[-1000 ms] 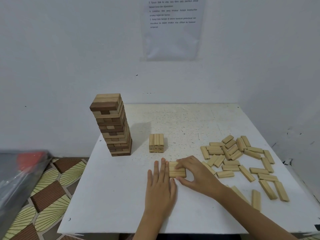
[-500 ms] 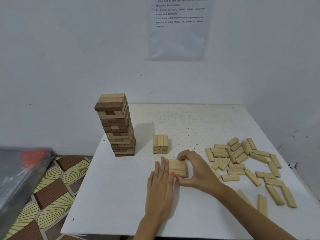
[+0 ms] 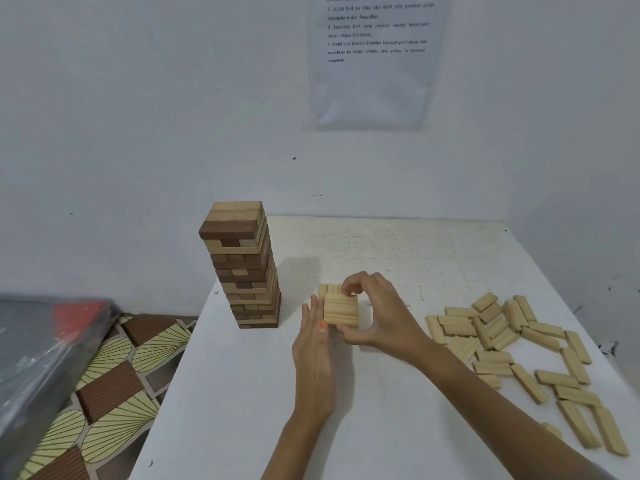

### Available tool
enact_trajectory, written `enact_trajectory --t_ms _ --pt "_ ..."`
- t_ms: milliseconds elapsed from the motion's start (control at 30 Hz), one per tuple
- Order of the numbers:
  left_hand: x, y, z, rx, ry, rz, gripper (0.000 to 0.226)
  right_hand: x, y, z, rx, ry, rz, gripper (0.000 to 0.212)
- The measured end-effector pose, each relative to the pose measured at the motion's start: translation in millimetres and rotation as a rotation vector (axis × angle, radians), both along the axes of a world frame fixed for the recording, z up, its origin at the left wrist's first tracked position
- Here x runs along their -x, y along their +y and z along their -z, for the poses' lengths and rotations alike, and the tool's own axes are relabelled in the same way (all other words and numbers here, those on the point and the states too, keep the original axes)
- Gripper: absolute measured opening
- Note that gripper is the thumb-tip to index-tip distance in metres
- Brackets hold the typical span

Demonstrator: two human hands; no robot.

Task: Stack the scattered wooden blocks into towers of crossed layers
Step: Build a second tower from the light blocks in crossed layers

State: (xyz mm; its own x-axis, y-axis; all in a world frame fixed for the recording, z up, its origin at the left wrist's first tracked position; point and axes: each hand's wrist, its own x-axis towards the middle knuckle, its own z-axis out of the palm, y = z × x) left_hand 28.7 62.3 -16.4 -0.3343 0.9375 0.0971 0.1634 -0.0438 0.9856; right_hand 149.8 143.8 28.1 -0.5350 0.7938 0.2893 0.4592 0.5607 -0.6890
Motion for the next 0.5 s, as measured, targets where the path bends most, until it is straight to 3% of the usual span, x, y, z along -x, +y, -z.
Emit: enact_trajectory --t_ms 333,500 --pt "8.0 29.8 -7.5 0.070 -0.202 -0.052 0.027 17.6 31.4 1.9 -0.003 -0.082 0.010 0.049" --pt "9.1 31.1 -4.9 0.053 -0.170 -0.039 0.032 20.3 33.2 -0.5 -0.009 -0.115 0.021 0.049"
